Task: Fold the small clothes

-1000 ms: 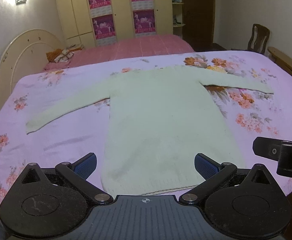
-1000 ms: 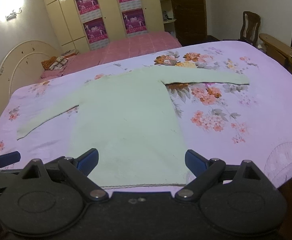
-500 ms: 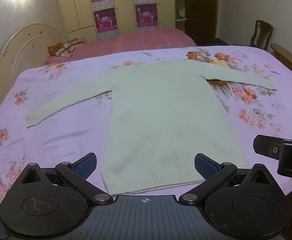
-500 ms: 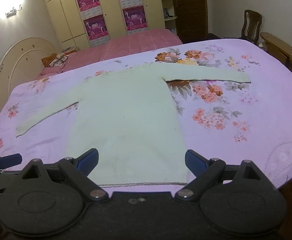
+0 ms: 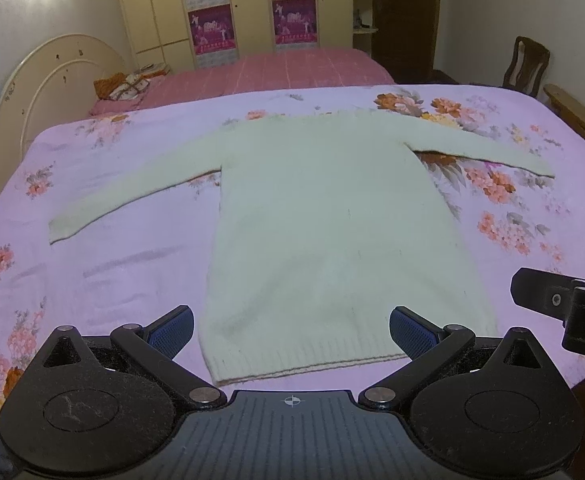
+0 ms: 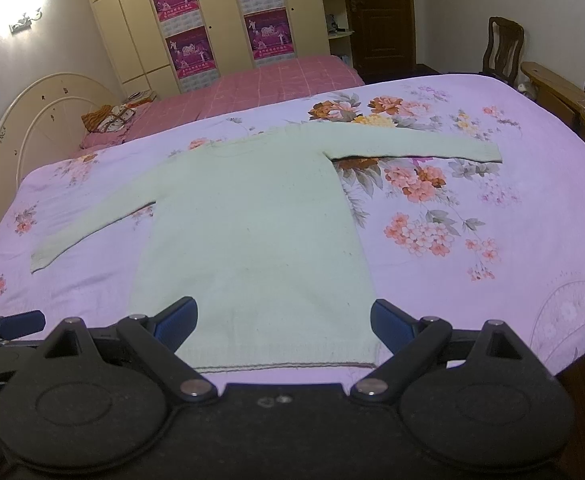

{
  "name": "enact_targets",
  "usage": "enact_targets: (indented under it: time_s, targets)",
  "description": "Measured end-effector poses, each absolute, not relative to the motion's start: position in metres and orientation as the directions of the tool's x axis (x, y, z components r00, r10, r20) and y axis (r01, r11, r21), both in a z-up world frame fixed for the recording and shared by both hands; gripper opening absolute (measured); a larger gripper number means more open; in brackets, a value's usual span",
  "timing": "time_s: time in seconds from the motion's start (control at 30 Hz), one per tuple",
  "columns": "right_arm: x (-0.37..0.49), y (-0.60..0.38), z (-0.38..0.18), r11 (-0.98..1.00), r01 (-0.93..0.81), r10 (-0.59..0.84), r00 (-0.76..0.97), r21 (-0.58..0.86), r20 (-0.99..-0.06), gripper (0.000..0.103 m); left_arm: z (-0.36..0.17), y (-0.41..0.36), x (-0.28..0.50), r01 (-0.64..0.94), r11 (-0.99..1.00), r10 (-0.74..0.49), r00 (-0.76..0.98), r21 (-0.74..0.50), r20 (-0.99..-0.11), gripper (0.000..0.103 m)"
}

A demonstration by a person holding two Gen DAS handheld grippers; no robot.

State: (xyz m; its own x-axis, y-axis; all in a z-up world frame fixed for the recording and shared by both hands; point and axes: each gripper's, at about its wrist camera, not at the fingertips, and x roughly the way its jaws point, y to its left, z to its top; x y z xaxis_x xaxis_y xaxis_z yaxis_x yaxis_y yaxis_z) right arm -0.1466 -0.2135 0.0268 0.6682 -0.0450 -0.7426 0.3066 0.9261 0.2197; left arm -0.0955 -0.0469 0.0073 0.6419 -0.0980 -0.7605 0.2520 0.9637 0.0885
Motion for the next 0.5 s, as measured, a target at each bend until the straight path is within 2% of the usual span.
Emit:
enact_targets:
  time_s: [0.5]
  targets:
    - [-0.1459,-0.2137,0.0251,0.928,0.304,-0.046,0.67,0.217,-0.741,0.093,0.0075,-0.047,-0.0943,0.251,0.964,-0.096,0.641,0.089,-0.762,0.103]
